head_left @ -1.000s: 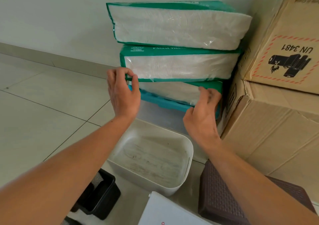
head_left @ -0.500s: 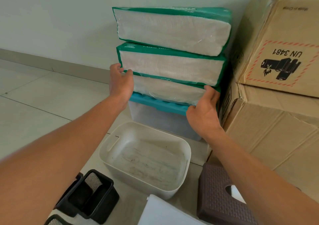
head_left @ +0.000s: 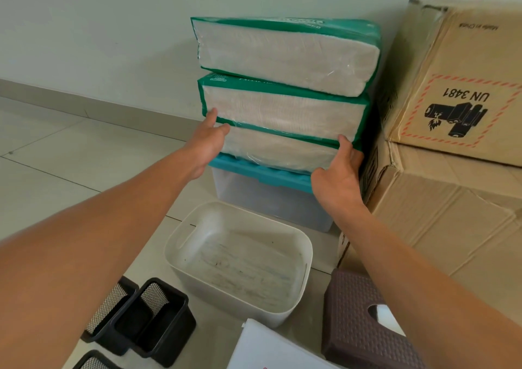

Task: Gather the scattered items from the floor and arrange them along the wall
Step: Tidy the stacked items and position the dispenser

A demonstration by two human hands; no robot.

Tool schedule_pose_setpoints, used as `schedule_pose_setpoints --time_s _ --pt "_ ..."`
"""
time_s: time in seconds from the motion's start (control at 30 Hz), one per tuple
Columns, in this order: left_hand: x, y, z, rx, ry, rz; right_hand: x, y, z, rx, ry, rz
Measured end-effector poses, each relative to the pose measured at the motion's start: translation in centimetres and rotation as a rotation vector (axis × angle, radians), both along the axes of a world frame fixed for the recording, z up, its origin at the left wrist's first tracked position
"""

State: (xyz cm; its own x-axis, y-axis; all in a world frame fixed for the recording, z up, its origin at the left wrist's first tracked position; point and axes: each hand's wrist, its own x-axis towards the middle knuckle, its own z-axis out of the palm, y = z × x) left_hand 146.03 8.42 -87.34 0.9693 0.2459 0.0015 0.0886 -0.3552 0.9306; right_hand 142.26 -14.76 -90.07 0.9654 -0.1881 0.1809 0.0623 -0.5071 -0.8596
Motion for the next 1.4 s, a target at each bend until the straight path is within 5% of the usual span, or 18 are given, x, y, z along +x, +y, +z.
schedule_pose_setpoints --time_s 0.23,0.37,0.47,0.57,0.67,0.87,1.2,1.3,1.4 --pt "0.2 -0.4 0.7 0.078 0.058 -0.087 0.2 0.9 0.2 0.032 0.038 -0.052" --pt "0.3 -0.4 1.0 -0.017 -0.078 0.112 -0.1 0.9 0.7 0.032 0.027 -0.082" --pt "0.8 0.2 2.4 -0.096 -0.202 0.356 -0.4 0.7 1.8 0.042 -0.127 -0.086" --pt "2.2 1.2 5.1 -0.001 -0.287 0.329 -0.2 0.6 3.7 0.020 -0.320 -0.041" --pt "3.4 1.6 9.3 0.056 -0.194 0.270 0.4 0.5 5.9 0.033 -0.407 0.032" --pt "4.2 3.1 14.1 -0.191 0.006 0.123 1.4 -0.2 7.6 0.055 -0.336 0.012" --pt "1.8 1.8 12.3 -0.199 -0.101 0.308 -1.4 -1.5 9.1 0.035 -0.266 0.063" --pt "-1.0 0.8 10.4 -0.075 -0.172 0.417 -3.7 -2.4 9.4 -0.063 -0.257 0.158" --pt "-6.3 -1.5 6.3 0.126 -0.155 0.311 -6.6 -3.8 8.5 -0.148 -0.264 0.188"
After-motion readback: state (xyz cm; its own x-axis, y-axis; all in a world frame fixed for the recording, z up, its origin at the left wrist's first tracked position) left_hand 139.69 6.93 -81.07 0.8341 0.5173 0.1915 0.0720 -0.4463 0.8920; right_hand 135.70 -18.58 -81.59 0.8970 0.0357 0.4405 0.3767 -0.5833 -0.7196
